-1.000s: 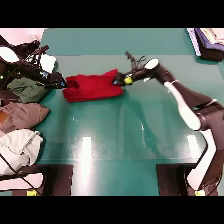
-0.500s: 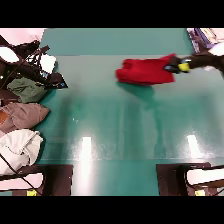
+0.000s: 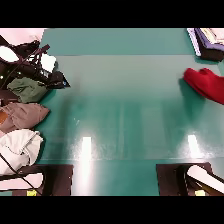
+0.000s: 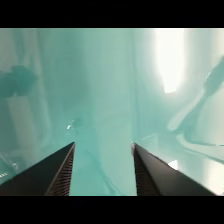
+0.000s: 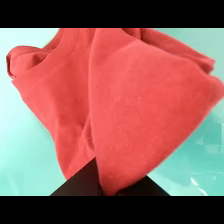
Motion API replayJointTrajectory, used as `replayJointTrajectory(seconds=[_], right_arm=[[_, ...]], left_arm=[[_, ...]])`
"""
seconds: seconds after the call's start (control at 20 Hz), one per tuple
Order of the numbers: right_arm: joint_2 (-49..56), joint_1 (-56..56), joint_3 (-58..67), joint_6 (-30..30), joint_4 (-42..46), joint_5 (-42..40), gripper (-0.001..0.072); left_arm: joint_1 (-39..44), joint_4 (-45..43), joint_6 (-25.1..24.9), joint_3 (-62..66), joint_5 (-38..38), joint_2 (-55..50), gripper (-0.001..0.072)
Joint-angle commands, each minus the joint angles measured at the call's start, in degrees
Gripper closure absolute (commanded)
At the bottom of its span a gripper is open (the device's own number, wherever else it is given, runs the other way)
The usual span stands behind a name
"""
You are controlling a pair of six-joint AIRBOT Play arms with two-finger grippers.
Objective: Fold the shirts.
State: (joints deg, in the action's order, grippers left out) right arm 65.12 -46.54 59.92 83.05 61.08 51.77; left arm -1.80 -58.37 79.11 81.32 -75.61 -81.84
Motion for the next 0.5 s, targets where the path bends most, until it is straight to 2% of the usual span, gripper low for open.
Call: replayJointTrajectory(seconds=[0.0,0.2,0.3,0.4,0.45], right_arm=[[-3.8,-7.9,-6.2,0.5,0.5,-1.7,0.0698],[-3.7,-9.4,-5.8,0.2,1.0,1.1,0.0696],[-3.8,-9.4,-3.7,0.3,6.5,5.0,0.0672],[-3.8,-9.7,-1.0,0.5,16.8,10.0,0.0164],[-3.8,-10.4,0.3,0.5,22.9,12.5,0.0078]], left_arm=[[0.0,1.8,0.0,0.0,0.2,0.0,0.027],[0.0,1.8,0.0,0.0,-0.1,0.0,0.027],[0.0,1.8,0.0,0.0,-0.1,0.0,0.027],[0.0,1.8,-0.1,0.0,-0.4,0.0,0.027],[0.0,1.8,-0.1,0.0,-0.5,0.0,0.027]])
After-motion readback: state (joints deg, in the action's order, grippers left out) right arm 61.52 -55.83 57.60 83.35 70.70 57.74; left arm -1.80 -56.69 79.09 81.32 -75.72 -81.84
